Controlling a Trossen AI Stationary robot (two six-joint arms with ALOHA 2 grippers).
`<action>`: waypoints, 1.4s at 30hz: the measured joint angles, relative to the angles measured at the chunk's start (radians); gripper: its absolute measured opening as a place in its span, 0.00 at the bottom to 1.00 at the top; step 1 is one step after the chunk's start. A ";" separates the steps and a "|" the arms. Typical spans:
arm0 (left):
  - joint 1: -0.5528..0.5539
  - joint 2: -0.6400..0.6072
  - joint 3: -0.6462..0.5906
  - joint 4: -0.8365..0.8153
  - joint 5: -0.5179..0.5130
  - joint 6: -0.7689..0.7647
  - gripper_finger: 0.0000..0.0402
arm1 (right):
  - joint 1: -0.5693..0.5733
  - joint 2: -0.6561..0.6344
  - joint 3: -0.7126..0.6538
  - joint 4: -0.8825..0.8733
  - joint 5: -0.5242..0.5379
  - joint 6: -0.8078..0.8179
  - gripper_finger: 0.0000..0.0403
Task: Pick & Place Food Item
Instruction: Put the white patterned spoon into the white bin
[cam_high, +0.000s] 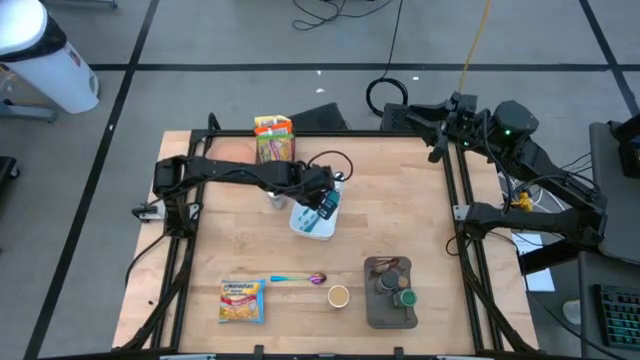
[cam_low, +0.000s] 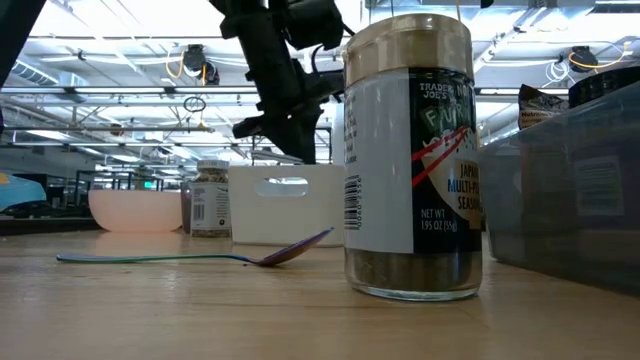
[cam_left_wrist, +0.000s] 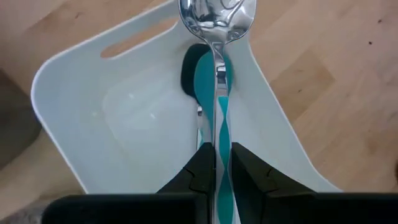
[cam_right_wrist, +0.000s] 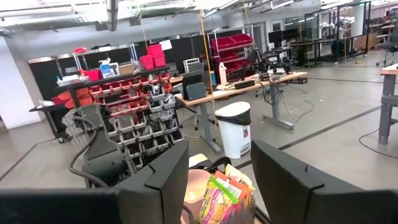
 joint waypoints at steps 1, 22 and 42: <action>0.005 0.000 0.000 0.004 0.008 0.013 0.09 | 0.000 0.000 0.000 0.000 0.000 0.000 0.41; -0.014 0.038 -0.001 -0.045 0.059 0.057 0.09 | 0.000 0.006 0.000 -0.016 0.005 -0.014 0.41; -0.021 0.031 -0.092 0.052 0.094 -0.006 0.09 | 0.000 0.012 0.000 -0.023 0.005 -0.006 0.41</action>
